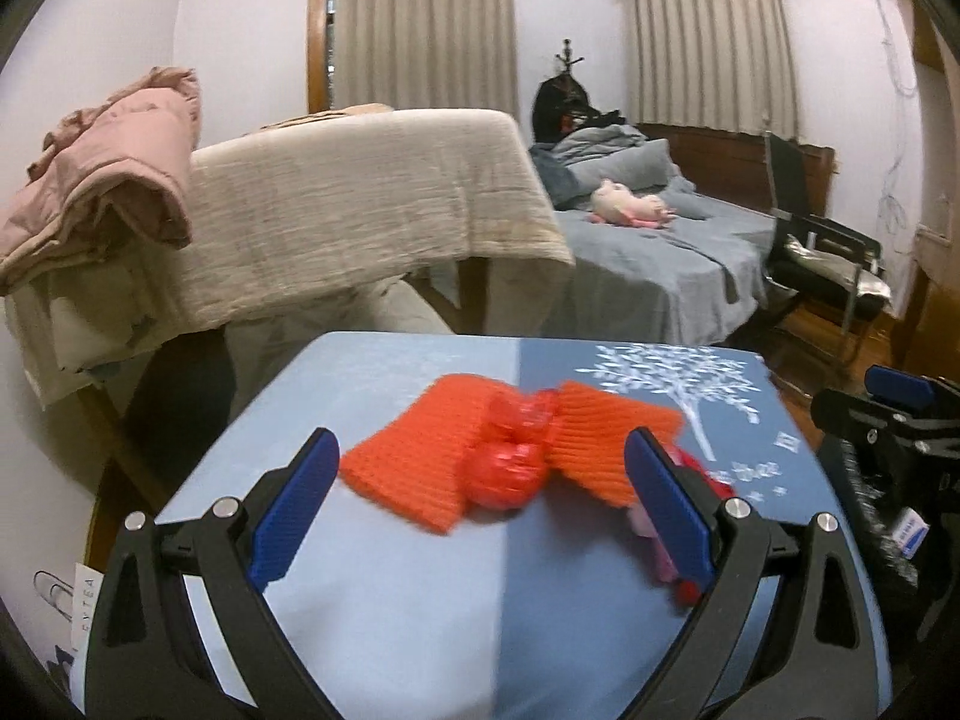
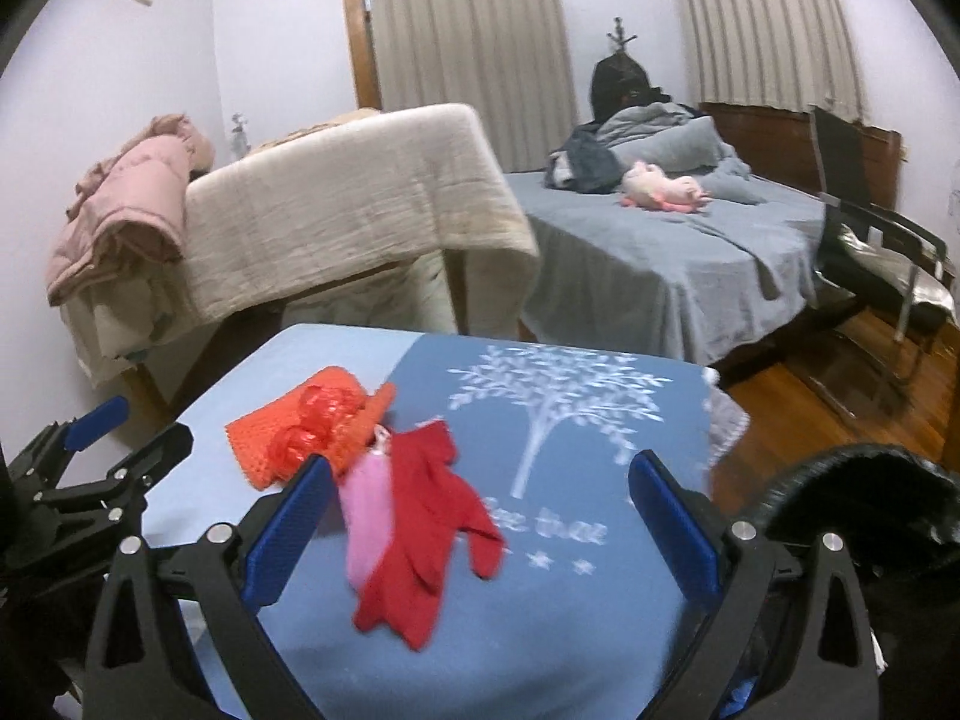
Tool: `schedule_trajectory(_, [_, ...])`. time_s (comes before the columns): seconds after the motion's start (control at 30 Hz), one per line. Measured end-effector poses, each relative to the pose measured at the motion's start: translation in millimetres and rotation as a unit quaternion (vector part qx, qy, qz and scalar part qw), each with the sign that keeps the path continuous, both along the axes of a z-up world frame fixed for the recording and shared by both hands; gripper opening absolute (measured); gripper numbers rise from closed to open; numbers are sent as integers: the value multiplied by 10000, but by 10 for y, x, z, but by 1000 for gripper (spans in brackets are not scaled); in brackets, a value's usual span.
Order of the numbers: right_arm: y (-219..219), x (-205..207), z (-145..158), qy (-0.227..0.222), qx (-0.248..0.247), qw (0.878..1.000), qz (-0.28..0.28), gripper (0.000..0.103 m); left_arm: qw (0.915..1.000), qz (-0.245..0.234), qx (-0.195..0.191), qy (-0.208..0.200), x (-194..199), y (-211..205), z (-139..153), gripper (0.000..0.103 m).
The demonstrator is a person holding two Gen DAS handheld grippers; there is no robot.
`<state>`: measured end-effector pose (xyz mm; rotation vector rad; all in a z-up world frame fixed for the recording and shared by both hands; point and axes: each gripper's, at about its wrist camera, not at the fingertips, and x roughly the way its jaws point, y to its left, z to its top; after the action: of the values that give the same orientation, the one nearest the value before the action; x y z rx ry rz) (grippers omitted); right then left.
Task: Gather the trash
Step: 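Move both tools back to the table toward the orange mesh sleeves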
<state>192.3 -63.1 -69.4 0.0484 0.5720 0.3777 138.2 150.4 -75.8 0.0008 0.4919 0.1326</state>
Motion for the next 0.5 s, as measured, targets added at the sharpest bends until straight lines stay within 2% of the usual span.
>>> schedule_trajectory(0.17, [328,208,-91,151,-70,9996,225,92,9997,251,-32,-14,116,240,-19,93])
schedule_trajectory(0.37, [621,388,-227,420,-139,9980,457,75,9990,424,-108,12,247,421,-57,93])
schedule_trajectory(0.5, [752,458,-334,596,-234,9962,596,57,9991,416,-82,42,282,431,-93,93])
